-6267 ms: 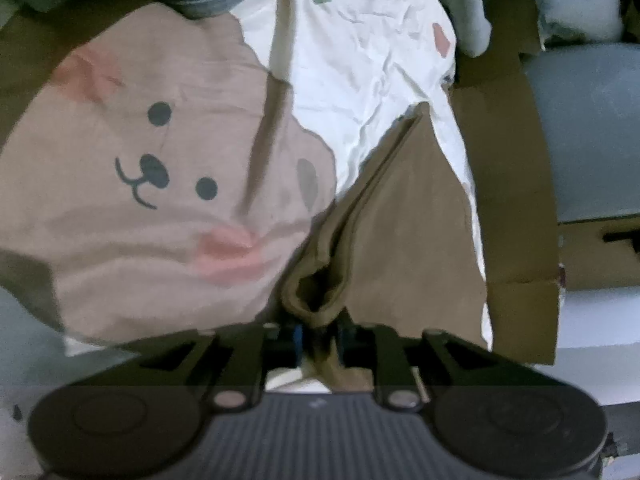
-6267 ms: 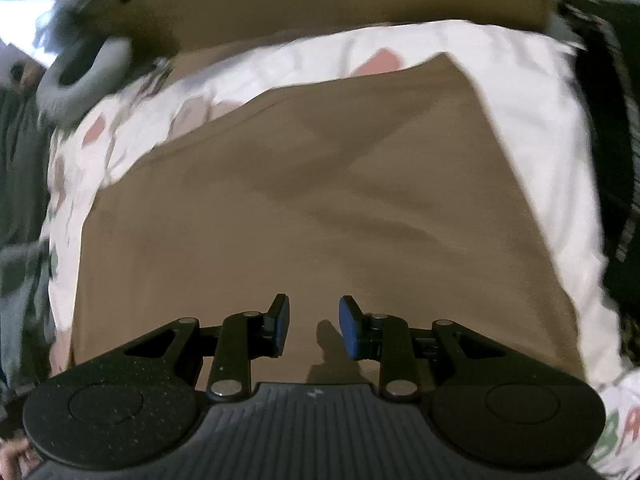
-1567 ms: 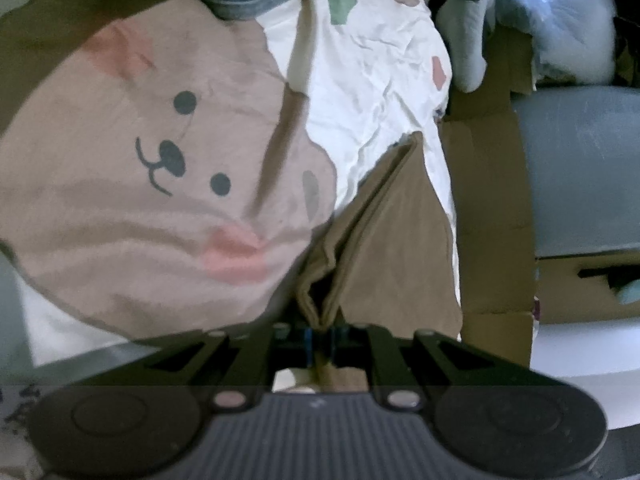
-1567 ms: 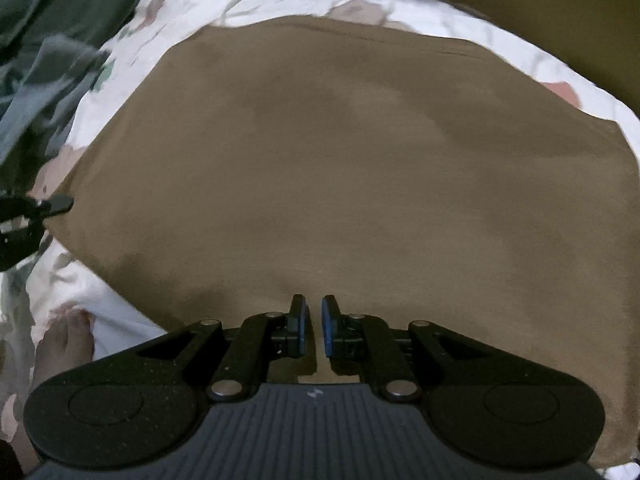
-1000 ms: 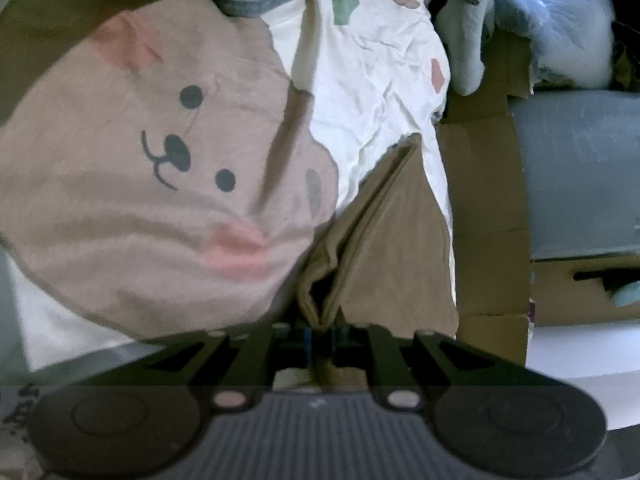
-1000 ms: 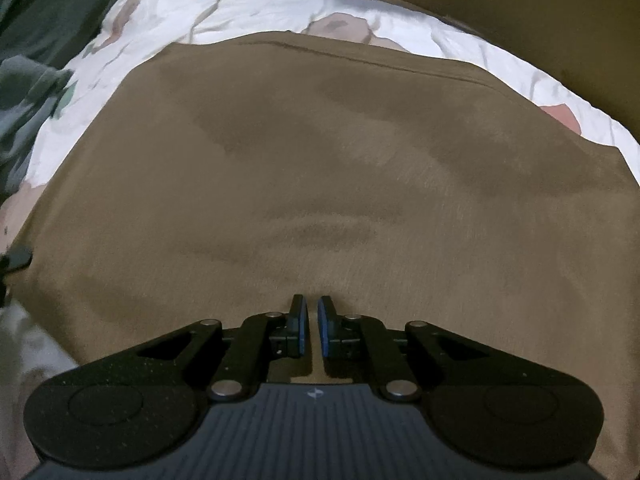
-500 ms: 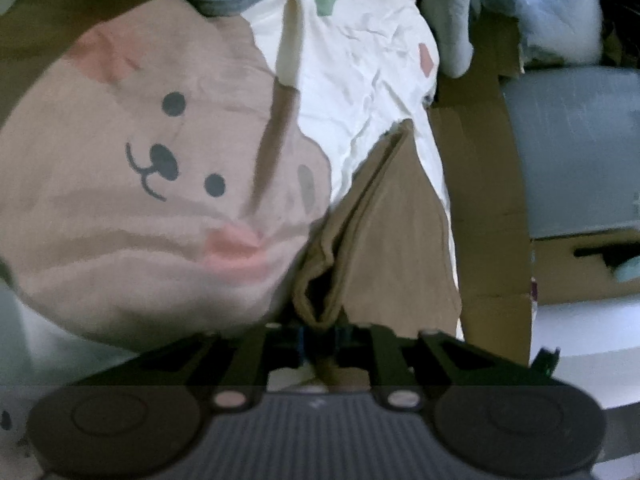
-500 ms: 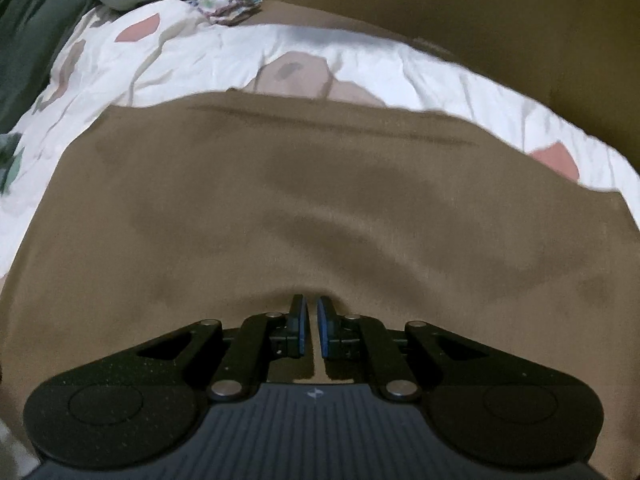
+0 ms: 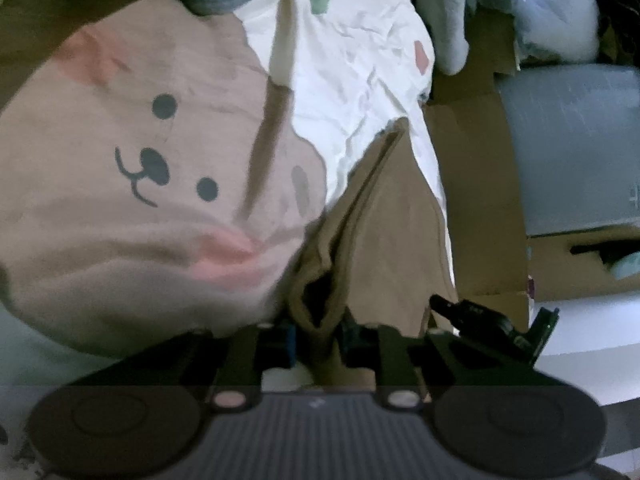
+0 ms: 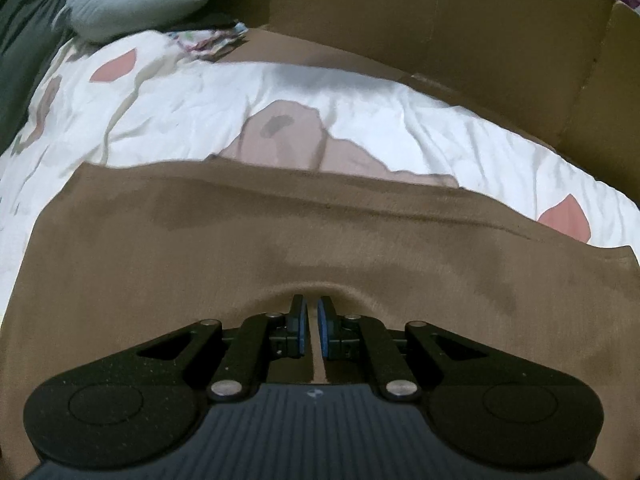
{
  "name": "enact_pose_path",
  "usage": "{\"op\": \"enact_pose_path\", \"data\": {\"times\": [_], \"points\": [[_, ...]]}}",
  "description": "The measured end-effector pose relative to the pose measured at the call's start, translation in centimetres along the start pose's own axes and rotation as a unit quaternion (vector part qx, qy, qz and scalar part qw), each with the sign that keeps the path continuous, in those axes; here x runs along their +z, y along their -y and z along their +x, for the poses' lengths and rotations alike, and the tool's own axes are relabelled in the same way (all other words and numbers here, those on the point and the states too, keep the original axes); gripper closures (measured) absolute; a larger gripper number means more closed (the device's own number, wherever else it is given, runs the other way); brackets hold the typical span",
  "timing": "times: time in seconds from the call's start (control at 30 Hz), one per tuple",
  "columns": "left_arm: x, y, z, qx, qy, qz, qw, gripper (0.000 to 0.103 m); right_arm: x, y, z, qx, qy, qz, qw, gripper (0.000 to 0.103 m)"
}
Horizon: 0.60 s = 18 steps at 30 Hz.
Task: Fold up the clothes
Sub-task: 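Move the open right gripper across the shirt toward its edge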
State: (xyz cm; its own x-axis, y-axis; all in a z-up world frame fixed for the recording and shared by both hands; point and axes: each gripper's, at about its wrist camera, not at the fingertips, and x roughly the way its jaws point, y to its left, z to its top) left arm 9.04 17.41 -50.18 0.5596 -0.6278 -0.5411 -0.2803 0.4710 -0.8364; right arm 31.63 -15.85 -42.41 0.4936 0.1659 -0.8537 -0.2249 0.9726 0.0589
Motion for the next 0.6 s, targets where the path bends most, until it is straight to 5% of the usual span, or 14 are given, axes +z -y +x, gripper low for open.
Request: {"op": "enact_pose_path", "data": {"times": [0.6], "points": [[0.6,0.9,0.0,-0.013,0.000,0.004,0.9999,0.094,4.2,2.1,2.2,-0.011,0.017,0.009,1.000,0.090]]}}
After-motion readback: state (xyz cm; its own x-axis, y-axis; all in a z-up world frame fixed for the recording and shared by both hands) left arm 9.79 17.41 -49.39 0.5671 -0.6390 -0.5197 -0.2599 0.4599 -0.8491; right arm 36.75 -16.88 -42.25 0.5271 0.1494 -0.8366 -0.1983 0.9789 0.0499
